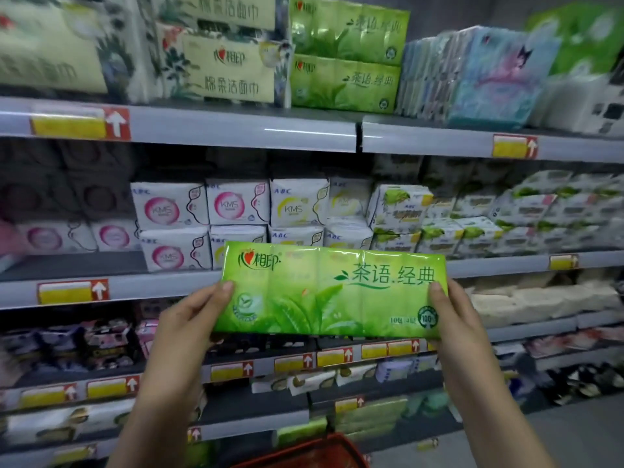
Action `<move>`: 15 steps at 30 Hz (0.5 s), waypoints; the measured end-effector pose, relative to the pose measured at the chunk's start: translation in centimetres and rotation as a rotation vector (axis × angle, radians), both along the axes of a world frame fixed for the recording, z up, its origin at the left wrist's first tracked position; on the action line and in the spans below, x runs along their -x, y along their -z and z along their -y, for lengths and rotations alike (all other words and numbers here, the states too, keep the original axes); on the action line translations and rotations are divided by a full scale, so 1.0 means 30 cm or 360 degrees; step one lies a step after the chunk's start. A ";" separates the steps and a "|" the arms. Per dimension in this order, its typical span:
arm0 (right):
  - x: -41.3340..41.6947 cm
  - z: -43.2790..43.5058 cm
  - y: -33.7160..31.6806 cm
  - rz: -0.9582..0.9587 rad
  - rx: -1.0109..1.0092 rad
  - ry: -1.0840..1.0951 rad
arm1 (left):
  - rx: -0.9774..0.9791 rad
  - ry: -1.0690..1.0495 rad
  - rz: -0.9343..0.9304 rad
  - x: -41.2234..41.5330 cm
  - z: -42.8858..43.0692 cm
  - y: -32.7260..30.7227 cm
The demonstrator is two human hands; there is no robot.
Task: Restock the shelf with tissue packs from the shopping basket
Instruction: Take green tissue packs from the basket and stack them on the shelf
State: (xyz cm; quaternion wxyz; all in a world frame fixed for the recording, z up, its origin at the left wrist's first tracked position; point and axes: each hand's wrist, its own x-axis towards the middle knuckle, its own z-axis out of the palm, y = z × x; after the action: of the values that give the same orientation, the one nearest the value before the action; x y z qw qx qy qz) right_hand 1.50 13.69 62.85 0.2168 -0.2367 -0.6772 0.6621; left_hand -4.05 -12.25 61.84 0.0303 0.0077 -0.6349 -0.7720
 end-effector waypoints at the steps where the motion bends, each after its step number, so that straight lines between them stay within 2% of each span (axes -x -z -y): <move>1: -0.007 0.002 -0.020 -0.0006 -0.0007 0.0011 | 0.0010 -0.0001 -0.0024 -0.004 0.002 -0.021; 15: 0.004 -0.064 -0.275 -0.0322 -0.0083 -0.0050 | -0.0051 0.0008 -0.0286 0.022 -0.043 -0.255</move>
State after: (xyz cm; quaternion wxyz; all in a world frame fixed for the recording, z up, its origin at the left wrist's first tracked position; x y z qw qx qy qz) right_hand 1.37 15.63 71.10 0.2799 -0.1521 -0.6725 0.6680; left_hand -4.69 -10.97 69.51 0.0852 -0.0627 -0.6171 -0.7797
